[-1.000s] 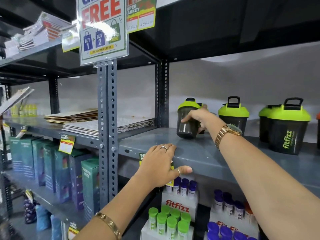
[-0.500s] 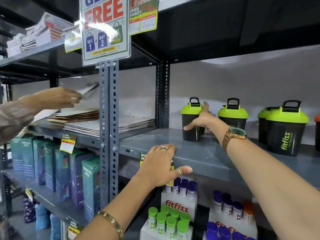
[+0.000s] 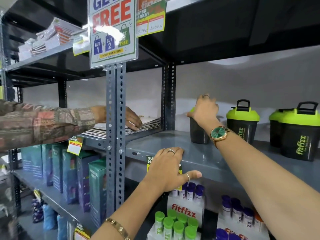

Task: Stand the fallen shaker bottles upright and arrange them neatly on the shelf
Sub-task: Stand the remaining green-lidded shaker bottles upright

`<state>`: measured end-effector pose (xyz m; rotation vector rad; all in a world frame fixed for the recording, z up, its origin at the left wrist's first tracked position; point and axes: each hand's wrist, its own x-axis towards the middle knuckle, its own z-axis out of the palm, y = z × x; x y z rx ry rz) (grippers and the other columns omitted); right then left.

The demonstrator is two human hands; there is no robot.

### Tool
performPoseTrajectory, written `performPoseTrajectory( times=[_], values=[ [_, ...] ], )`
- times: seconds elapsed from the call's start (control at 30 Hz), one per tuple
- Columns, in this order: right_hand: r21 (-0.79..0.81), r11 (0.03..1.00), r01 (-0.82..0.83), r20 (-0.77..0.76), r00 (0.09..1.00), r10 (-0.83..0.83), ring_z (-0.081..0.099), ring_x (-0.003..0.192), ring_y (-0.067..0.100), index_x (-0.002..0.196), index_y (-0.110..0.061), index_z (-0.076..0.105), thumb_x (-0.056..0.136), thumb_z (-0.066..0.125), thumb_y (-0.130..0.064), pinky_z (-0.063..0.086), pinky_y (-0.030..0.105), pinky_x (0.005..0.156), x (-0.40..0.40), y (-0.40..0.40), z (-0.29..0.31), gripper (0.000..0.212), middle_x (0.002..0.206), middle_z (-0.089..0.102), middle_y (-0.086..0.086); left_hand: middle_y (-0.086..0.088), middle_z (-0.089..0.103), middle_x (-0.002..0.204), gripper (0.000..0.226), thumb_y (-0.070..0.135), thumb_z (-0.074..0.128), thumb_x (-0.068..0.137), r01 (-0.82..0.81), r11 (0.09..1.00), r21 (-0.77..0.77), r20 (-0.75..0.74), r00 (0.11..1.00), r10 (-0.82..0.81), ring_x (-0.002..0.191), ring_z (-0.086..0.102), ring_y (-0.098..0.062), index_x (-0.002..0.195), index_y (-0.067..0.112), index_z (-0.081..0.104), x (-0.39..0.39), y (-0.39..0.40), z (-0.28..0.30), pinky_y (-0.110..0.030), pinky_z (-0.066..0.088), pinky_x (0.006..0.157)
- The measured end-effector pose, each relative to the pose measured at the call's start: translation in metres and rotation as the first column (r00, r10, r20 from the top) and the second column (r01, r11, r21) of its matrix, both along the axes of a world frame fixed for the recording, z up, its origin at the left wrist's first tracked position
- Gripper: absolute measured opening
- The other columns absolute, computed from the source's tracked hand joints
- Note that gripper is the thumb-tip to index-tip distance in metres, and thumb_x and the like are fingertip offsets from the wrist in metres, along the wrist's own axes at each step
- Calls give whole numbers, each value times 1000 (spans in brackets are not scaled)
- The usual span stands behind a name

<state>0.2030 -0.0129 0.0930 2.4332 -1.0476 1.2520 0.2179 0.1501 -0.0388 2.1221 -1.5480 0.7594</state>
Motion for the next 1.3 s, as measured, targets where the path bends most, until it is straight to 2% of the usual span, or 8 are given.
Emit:
performPoseTrajectory(
  times=[0.33, 0.5, 0.53, 0.67, 0.9, 1.0, 1.13, 1.3],
  values=[
    [340, 927, -160, -119, 970, 211, 51, 123, 31, 129, -3, 51, 75, 76, -34, 43, 33, 97, -33, -32, 27, 67, 135, 54, 16, -8, 44, 139, 87, 75, 41, 72, 10, 1000, -4, -18, 1000, -10, 127, 37, -21, 131, 11, 37, -2, 2, -1, -31, 20, 107],
    [588, 727, -354, 63, 916, 395, 48, 124, 34, 137, -9, 44, 80, 71, -5, 50, 34, 77, -39, -38, 30, 63, 140, 46, 15, -7, 44, 140, 87, 74, 41, 73, 6, 1000, -7, -25, 1000, -6, 128, 36, -21, 132, 12, 36, -1, 2, 0, -31, 19, 108],
    [611, 707, -356, 81, 916, 392, 47, 124, 35, 137, -10, 44, 81, 69, -2, 52, 37, 83, -39, -37, 30, 62, 141, 45, 15, -7, 43, 140, 87, 74, 41, 73, 4, 1000, -6, -26, 1000, -4, 128, 36, -21, 133, 12, 36, -2, 1, 0, -31, 18, 108],
    [632, 711, -309, 39, 929, 369, 42, 129, 34, 135, -4, 43, 82, 68, -15, 44, 41, 99, -39, -31, 35, 60, 142, 43, 17, -7, 43, 141, 89, 76, 39, 72, 6, 1000, -8, -31, 999, -6, 129, 35, -20, 133, 12, 35, -3, 2, 0, -31, 18, 108],
    [197, 979, -46, 84, 996, 30, 47, 117, 36, 132, -2, 37, 71, 63, -63, 47, 40, 74, -13, -7, 15, 89, 129, 48, 18, -6, 45, 139, 87, 75, 41, 72, 10, 1000, -16, -32, 999, -10, 127, 37, -21, 131, 12, 36, -3, 2, 0, -31, 20, 106],
    [215, 976, 38, -7, 999, -37, 46, 116, 33, 136, 0, 31, 67, 68, -62, 40, 36, 62, -3, 1, 14, 100, 130, 46, 16, -7, 45, 139, 86, 73, 43, 72, 9, 1000, -19, -37, 999, -10, 127, 37, -21, 131, 11, 36, -4, 2, 0, -32, 19, 107],
    [296, 955, 33, -94, 996, -6, 47, 119, 32, 136, 0, 35, 68, 74, -50, 49, 38, 82, -2, -6, 20, 93, 132, 43, 16, -6, 45, 139, 86, 74, 43, 72, 2, 1000, -22, -31, 999, -3, 127, 37, -21, 132, 12, 35, -3, 2, 0, -32, 19, 107],
    [461, 888, -12, -275, 949, 155, 53, 117, 32, 125, 0, 52, 79, 70, -40, 45, 34, 86, -19, -19, 43, 64, 128, 54, 15, -7, 44, 140, 87, 73, 43, 72, 20, 999, -31, -39, 999, -21, 128, 35, -20, 134, 12, 35, -3, 2, 0, -31, 18, 108]
  ],
)
